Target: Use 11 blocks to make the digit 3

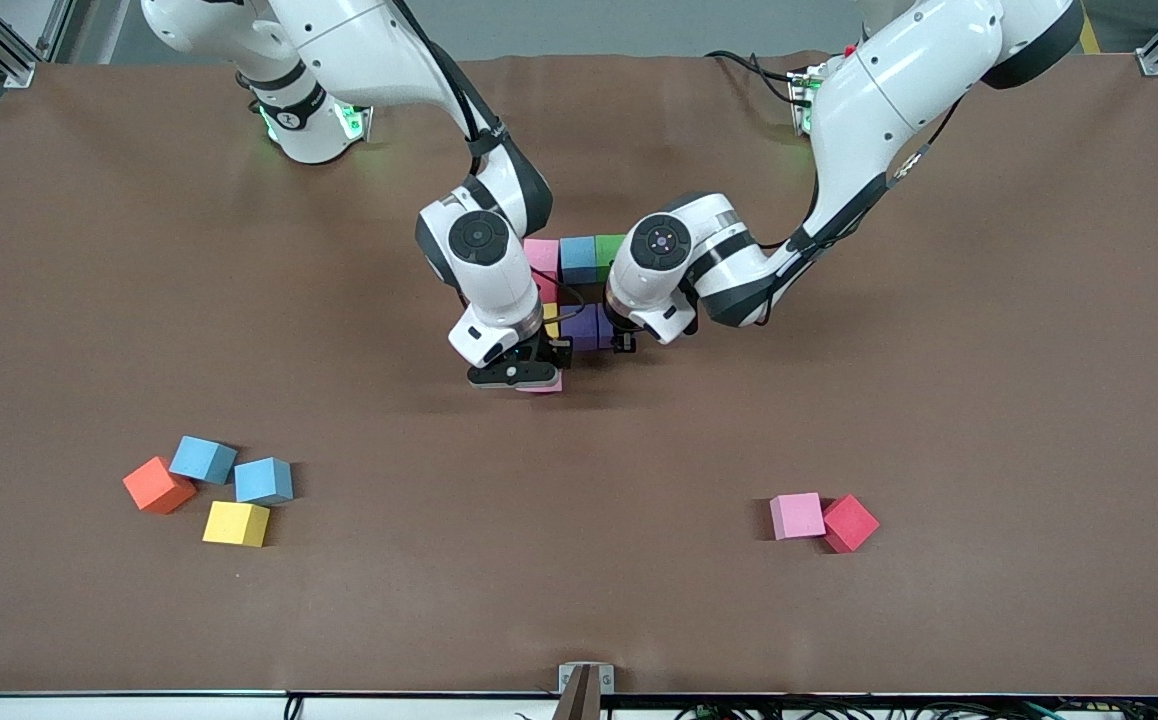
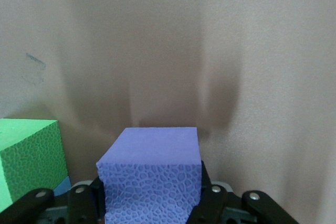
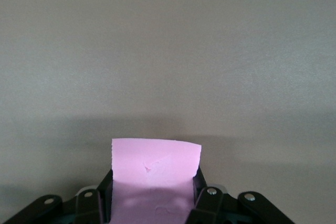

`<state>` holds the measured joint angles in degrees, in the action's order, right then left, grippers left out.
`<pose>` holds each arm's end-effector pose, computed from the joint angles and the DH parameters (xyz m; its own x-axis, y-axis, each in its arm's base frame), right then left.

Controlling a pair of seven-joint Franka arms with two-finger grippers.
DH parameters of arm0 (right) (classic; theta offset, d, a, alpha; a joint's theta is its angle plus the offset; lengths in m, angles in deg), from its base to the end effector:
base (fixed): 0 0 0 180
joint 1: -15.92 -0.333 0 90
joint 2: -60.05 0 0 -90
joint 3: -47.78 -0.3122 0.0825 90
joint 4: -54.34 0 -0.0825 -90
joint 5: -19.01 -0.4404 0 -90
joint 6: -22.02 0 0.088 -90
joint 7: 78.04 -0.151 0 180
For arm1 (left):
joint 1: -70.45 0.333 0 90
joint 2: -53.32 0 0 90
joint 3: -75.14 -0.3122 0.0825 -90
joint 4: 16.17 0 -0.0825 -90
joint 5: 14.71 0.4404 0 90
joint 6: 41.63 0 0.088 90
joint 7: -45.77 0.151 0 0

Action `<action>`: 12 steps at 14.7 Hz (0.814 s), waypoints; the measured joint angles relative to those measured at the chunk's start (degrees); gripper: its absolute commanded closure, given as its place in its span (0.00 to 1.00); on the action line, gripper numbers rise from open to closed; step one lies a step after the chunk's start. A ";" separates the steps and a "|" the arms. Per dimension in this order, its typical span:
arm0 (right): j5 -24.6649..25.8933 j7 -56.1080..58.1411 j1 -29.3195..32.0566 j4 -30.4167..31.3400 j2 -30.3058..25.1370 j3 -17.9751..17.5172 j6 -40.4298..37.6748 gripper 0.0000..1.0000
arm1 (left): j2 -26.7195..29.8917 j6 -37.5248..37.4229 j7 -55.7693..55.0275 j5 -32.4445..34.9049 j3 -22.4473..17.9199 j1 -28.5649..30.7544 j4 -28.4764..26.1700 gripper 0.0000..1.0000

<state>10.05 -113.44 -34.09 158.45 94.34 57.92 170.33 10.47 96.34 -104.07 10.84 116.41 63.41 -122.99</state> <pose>0.5447 0.4593 0.1424 0.9890 -0.0164 0.1472 0.0001 -0.9937 -0.1117 0.4506 -0.4975 0.1117 -0.0107 0.9924 -0.1225 0.9927 -0.0042 -0.1206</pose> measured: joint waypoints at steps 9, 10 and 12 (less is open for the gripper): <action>0.03 0.00 -0.44 0.53 0.82 -0.04 1.23 0.87 | -0.47 0.00 0.04 0.01 -0.21 -0.08 0.23 0.01; 0.03 0.00 -0.46 0.56 0.82 -0.04 1.23 0.87 | -0.48 0.00 0.07 0.01 -0.29 -0.13 0.23 0.00; 0.05 0.00 -0.54 0.60 0.84 -0.04 1.23 0.87 | -0.49 0.00 0.08 0.01 -0.35 -0.32 0.25 0.00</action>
<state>10.10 -113.44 -34.63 159.05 95.18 57.87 171.56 9.98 96.34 -104.00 10.85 116.05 63.10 -122.73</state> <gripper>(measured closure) 0.436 0.115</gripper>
